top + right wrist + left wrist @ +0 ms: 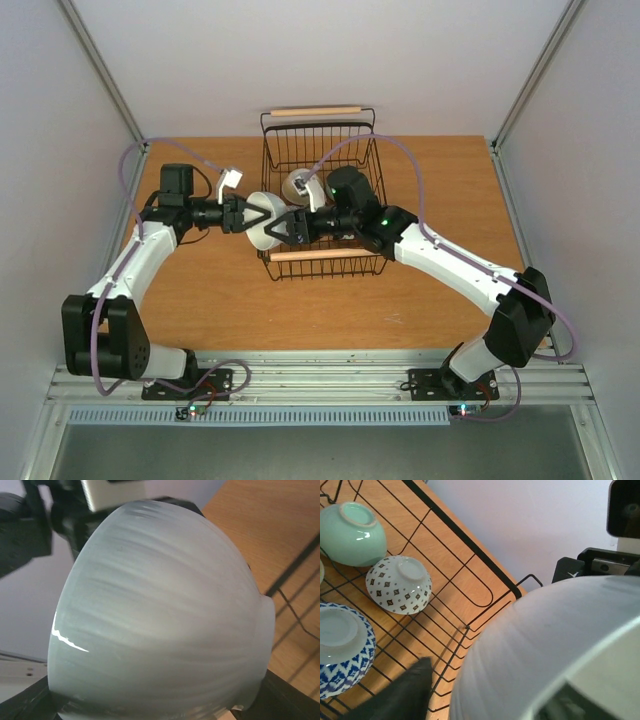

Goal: Load the bowls into the dish rack

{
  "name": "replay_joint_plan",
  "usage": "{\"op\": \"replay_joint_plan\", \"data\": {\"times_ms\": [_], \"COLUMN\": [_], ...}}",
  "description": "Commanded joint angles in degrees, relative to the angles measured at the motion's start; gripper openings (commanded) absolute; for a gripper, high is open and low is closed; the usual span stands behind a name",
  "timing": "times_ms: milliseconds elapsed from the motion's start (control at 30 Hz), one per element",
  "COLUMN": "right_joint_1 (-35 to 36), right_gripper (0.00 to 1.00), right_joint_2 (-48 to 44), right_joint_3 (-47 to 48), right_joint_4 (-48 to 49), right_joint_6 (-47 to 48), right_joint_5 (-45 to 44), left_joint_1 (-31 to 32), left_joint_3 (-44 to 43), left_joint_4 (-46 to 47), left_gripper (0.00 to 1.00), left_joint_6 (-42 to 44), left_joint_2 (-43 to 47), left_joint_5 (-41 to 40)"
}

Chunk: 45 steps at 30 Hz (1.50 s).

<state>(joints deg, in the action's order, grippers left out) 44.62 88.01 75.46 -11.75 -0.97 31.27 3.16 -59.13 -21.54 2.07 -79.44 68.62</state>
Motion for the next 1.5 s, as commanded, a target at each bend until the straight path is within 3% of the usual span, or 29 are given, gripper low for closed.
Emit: {"op": "replay_joint_plan", "data": {"times_ms": [0,100,200,367,567,733,1467], "right_joint_1": [-0.3,-0.4,-0.6,-0.9,-1.6,-2.4,-2.4], "right_gripper": [0.01,0.01,0.01,0.01,0.01,0.01,0.01], "right_joint_2": [-3.6,-3.5,-1.3,4.9,15.4,21.8,32.9], "right_joint_3": [2.3,6.8,12.3,20.2,30.0,32.1,32.4], "right_joint_4": [-7.0,-16.8,-25.5,-35.4,-47.0,-51.6,-62.9], "right_joint_6": [7.2,11.2,15.3,21.9,24.8,25.5,26.6], "right_joint_5": [-7.7,-17.5,-25.8,-34.9,-38.4,-43.2,-58.1], "left_joint_1": [-0.2,-0.3,-0.3,-0.3,-0.2,-0.2,-0.3], "left_joint_3": [-1.3,0.5,1.7,2.5,2.1,2.2,2.3], "left_joint_4": [1.0,3.5,5.3,6.6,5.9,5.9,6.2], "left_gripper": [0.70,0.83,0.90,0.92,0.92,0.92,0.93], "left_joint_6": [0.4,0.4,-0.1,-0.8,-0.7,-0.6,-0.7], "left_joint_2": [2.7,5.7,8.0,9.0,8.3,9.2,8.8], "left_joint_5": [-5.1,-12.2,-16.6,-18.8,-17.2,-15.9,-15.9]}}
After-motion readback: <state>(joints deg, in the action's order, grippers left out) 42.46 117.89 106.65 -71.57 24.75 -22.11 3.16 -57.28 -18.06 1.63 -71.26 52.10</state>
